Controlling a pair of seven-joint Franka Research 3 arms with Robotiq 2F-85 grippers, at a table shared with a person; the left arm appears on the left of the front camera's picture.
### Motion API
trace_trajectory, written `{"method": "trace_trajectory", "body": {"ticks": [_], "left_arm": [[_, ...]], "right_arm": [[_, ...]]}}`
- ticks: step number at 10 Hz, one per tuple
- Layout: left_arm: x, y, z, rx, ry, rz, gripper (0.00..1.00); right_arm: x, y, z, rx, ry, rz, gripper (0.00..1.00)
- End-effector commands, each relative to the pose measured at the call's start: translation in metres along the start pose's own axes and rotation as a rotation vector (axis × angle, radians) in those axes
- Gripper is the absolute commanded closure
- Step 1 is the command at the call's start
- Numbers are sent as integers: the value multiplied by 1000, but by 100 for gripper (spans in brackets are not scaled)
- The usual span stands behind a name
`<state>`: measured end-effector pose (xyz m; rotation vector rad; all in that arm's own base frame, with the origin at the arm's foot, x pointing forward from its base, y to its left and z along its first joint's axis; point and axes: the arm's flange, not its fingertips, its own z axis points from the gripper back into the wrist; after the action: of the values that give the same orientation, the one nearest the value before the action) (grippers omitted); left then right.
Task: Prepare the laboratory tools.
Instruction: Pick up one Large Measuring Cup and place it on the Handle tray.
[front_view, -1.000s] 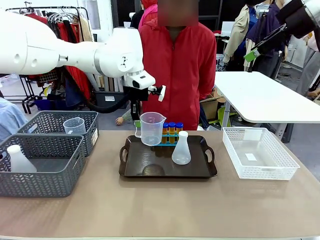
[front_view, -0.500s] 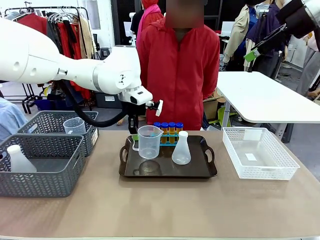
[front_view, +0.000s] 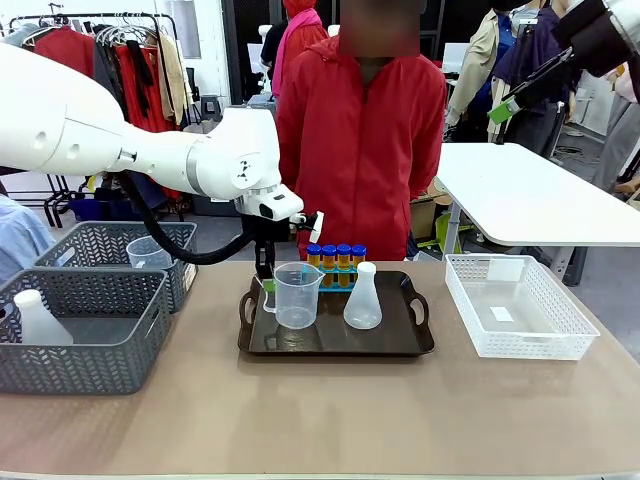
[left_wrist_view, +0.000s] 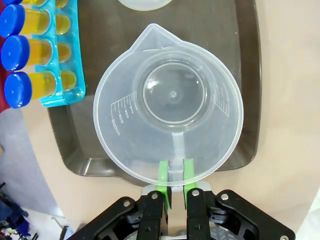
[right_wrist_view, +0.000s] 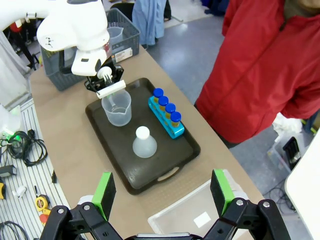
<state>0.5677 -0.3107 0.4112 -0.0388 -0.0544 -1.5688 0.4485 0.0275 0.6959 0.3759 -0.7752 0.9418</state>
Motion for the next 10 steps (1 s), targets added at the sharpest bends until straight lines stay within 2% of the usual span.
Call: {"method": "trace_trajectory", "body": {"ticks": [1, 9, 10], "left_arm": [[-4, 3, -2, 3, -43, -7, 100], [-1, 11, -11, -17, -59, -4, 100], [-2, 10, -9, -14, -59, -1, 82]], "right_arm": [[1, 0, 1, 12, -15, 7, 0], [1, 0, 1, 12, -15, 7, 0], [1, 0, 1, 12, -15, 7, 0]]}}
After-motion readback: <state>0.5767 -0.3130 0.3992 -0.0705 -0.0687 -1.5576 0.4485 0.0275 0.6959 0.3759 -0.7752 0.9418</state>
